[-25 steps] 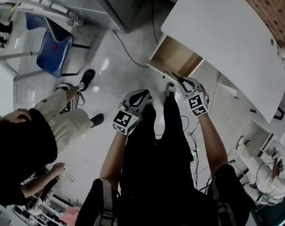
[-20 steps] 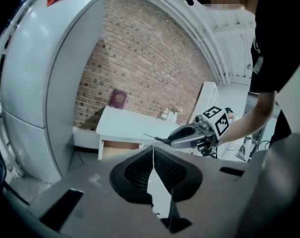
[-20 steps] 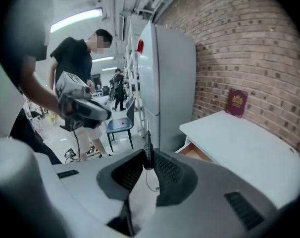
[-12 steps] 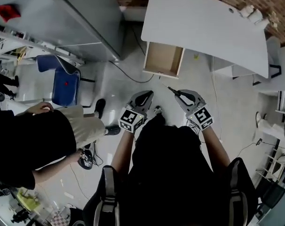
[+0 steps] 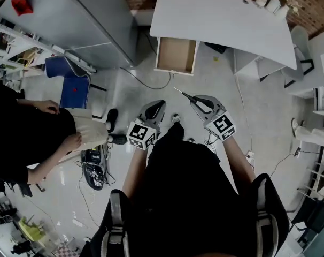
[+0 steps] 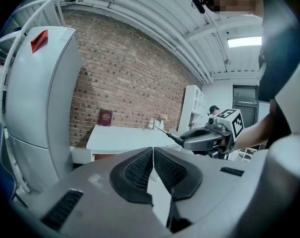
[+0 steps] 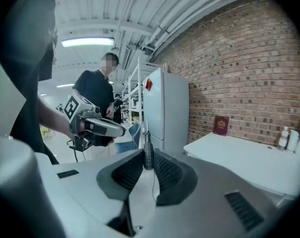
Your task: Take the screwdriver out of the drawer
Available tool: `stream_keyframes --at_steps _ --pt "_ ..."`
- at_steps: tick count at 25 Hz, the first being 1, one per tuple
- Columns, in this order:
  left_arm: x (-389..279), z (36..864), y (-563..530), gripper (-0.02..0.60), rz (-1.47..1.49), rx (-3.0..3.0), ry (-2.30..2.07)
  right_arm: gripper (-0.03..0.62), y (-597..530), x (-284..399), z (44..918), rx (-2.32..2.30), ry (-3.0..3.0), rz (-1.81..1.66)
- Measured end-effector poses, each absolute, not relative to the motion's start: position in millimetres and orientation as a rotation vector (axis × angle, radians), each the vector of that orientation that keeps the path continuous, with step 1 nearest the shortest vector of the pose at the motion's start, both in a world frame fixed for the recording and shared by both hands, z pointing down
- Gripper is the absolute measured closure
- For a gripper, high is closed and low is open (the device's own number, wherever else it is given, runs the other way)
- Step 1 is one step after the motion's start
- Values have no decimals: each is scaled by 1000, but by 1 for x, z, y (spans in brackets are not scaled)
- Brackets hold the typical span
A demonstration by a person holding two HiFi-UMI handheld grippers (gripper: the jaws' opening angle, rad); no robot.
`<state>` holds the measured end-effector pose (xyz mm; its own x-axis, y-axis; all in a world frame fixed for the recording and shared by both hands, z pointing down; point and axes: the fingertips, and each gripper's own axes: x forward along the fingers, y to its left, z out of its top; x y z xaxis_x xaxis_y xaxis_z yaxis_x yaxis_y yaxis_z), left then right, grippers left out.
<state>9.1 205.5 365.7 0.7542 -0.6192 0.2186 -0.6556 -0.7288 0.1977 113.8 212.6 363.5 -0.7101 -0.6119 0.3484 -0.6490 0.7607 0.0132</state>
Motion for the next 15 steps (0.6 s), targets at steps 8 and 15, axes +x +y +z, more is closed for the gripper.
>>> stream_keyframes --at_steps 8,15 --pt "27 359 304 563 254 2729 -956 471 298 129 364 1024 -2640 144" --pt "33 354 336 563 254 2734 -962 471 334 149 370 1047 -2616 167"
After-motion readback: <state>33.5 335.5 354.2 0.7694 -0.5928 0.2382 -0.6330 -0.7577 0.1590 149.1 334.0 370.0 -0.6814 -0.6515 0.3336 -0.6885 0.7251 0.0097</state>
